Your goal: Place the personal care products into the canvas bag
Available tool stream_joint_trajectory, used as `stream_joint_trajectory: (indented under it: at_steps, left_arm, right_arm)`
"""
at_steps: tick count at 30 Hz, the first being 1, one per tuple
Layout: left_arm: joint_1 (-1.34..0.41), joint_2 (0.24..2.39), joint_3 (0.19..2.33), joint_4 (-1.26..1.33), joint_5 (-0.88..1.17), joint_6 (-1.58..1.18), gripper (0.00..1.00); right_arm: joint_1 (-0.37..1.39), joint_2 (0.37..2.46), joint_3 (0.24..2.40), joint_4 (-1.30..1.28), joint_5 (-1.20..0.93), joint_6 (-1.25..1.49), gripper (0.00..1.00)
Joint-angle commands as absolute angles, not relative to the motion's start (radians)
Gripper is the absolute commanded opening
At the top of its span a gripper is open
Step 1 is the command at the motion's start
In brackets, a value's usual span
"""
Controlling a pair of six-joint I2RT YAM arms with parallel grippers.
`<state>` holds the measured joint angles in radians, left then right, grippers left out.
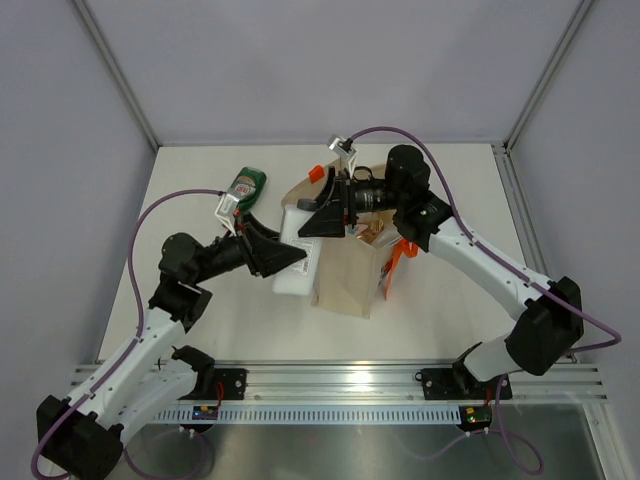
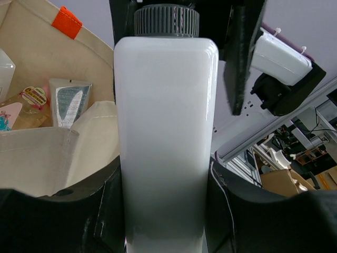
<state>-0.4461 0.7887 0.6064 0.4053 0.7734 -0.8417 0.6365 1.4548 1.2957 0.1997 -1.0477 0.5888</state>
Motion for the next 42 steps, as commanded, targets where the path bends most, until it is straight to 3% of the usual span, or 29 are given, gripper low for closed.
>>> stream_joint_trajectory:
  at_steps: [1, 2, 3, 5, 6, 7, 10, 11, 14, 19, 26, 29, 33, 42]
  left_arm:
    - [-0.453, 0.775, 0.653, 0.640, 0.732, -0.868, 0.00]
    - [-0.454, 0.772, 0.653, 0.641, 0.726, -0.868, 0.00]
    - [-0.453, 0.770, 0.647, 0.646, 0.723, -0.867, 0.00]
    - [-0.453, 0.765, 0.646, 0.643, 0.709, -0.864, 0.02]
    - [-0.453, 0.765, 0.646, 0.635, 0.706, -0.861, 0.06]
    - [-0.454, 0.764, 0.649, 0.623, 0.701, -0.861, 0.19]
    - [-0.453, 0.749, 0.658, 0.537, 0.669, -0.824, 0.58]
    - [-0.453, 0.739, 0.667, 0.479, 0.638, -0.809, 0.76]
    - [-0.453, 0.693, 0.693, 0.358, 0.585, -0.724, 0.99]
    - [-0.453, 0.638, 0.787, 0.094, 0.491, -0.528, 0.99]
    - [-0.451, 0.572, 0.853, -0.242, 0.279, -0.336, 0.99]
    - [-0.453, 0.546, 0.833, -0.329, 0.195, -0.304, 0.99]
    - [-0.453, 0.509, 0.796, -0.380, 0.147, -0.307, 0.99]
    - [-0.453, 0.451, 0.726, -0.402, 0.092, -0.334, 0.99]
  right_arm:
    - [0.666, 1.491, 1.324, 0.282, -1.098, 0.632, 0.66]
    - [0.669, 1.494, 1.328, 0.282, -1.104, 0.632, 0.59]
    - [0.672, 1.497, 1.330, 0.282, -1.109, 0.632, 0.41]
    - [0.672, 1.497, 1.339, 0.281, -1.118, 0.617, 0.22]
    - [0.672, 1.494, 1.348, 0.249, -1.118, 0.601, 0.05]
    - [0.672, 1.490, 1.357, 0.230, -1.120, 0.585, 0.00]
    - [0.670, 1.480, 1.390, 0.201, -1.129, 0.557, 0.00]
    - [0.670, 1.474, 1.410, 0.187, -1.137, 0.537, 0.00]
    - [0.657, 1.456, 1.454, 0.094, -1.146, 0.473, 0.00]
    - [0.577, 1.431, 1.482, 0.058, -1.155, 0.472, 0.00]
    - [0.335, 1.419, 1.613, 0.002, -1.121, 0.457, 0.00]
    - [0.243, 1.450, 1.722, -0.188, -1.053, 0.298, 0.00]
    - [0.209, 1.480, 1.779, -0.359, -0.950, 0.114, 0.00]
    - [0.210, 1.531, 1.608, -0.400, -0.886, 0.006, 0.00]
